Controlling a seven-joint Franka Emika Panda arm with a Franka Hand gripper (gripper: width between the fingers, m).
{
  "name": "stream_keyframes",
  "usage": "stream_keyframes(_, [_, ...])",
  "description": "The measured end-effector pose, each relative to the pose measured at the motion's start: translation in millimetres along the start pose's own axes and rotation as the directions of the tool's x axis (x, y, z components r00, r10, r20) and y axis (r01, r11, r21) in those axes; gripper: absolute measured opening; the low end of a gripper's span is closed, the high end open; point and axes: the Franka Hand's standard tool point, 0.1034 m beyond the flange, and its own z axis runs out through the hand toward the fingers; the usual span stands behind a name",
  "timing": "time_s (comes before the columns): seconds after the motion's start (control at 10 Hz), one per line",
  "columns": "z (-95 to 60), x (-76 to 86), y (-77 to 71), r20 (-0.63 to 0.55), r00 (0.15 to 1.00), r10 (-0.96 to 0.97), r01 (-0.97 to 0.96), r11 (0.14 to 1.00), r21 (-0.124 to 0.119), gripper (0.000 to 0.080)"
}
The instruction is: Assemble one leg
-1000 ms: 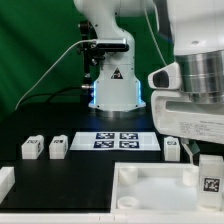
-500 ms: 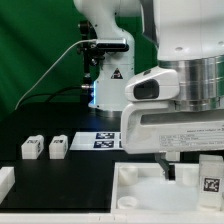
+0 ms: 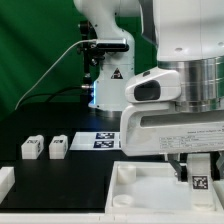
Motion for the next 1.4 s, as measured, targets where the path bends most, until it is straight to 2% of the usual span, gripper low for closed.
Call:
stream_keyframes(0.3, [0.0, 0.1, -0.3, 0.000, 0.998, 0.062, -0.062, 0.998, 0.001, 0.0292])
stream_keyframes(0.4, [-2.0, 2.4, -1.9, -0.003, 0.981, 0.192, -0.192, 0.981, 0.009, 0.0292])
stream_keyframes(0.5, [-2.0, 2.2, -7.0, 0.008, 0.910, 0.414, -0.414, 0.910, 0.028, 0.0292])
stream_keyframes(0.7, [3.2, -0.5, -10.4, 0.036, 0.678, 0.734, -0.735, 0.677, 0.030, 0.0293])
stream_keyframes(0.8, [3.9, -1.2, -7.4, 0.052, 0.494, 0.868, -0.869, 0.493, 0.031, 0.0293])
stream_keyframes(0.9, [3.6, -1.1, -6.6, 0.056, 0.454, 0.889, -0.891, 0.453, 0.029, 0.0293])
stream_keyframes(1.0, [4.0, -2.2, -6.3, 0.061, 0.343, 0.937, -0.939, 0.343, 0.018, 0.0293])
stream_keyframes(1.2, [4.2, -3.5, -6.3, 0.068, 0.192, 0.979, -0.981, 0.193, 0.003, 0.0294])
stream_keyframes(1.3, [4.6, -5.3, -7.8, 0.077, 0.015, 0.997, -1.000, 0.016, -0.008, 0.0293])
stream_keyframes(1.4, [4.7, -8.1, -10.0, 0.090, -0.161, 0.983, -0.987, -0.161, -0.005, 0.0293])
